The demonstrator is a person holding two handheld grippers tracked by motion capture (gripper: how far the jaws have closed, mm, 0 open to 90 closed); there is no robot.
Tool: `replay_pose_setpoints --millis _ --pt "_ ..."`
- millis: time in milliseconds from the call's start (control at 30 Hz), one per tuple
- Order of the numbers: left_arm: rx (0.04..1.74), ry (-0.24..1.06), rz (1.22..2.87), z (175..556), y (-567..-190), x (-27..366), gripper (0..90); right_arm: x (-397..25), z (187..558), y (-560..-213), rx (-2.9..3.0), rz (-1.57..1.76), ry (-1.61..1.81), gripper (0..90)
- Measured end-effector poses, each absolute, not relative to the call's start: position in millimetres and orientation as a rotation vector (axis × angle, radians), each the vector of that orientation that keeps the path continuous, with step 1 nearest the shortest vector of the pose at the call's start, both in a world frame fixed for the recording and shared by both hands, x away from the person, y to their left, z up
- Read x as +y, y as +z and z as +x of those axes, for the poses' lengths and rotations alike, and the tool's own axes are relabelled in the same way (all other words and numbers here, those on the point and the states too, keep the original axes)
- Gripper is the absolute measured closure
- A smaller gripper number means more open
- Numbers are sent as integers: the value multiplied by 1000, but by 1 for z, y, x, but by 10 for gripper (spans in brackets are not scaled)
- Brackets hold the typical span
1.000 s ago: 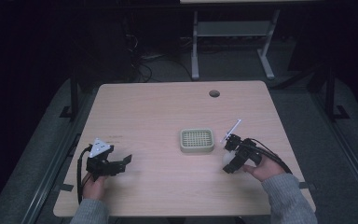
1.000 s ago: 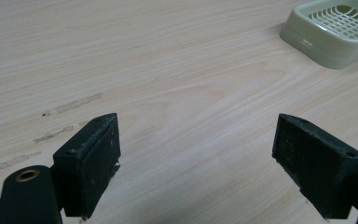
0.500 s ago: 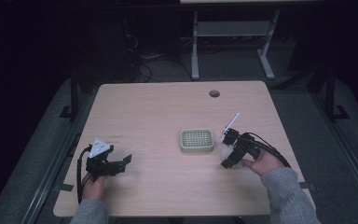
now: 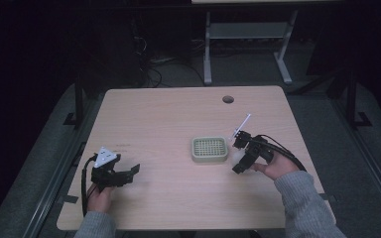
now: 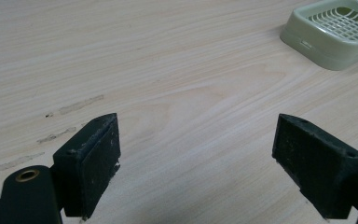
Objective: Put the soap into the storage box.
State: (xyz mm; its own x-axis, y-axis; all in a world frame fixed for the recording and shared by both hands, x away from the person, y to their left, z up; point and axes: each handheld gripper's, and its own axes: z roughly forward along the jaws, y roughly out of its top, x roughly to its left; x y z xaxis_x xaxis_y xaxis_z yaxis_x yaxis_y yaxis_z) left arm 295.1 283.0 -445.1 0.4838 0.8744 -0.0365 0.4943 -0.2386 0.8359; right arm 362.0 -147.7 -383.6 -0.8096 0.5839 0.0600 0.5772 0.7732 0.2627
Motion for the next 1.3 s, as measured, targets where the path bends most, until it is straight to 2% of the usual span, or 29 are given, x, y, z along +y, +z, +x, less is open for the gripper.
replay_pose_setpoints --millis 1300 --pt "1133 572 1895 295 -444 282 148 -127 387 -370 2955 923 400 234"
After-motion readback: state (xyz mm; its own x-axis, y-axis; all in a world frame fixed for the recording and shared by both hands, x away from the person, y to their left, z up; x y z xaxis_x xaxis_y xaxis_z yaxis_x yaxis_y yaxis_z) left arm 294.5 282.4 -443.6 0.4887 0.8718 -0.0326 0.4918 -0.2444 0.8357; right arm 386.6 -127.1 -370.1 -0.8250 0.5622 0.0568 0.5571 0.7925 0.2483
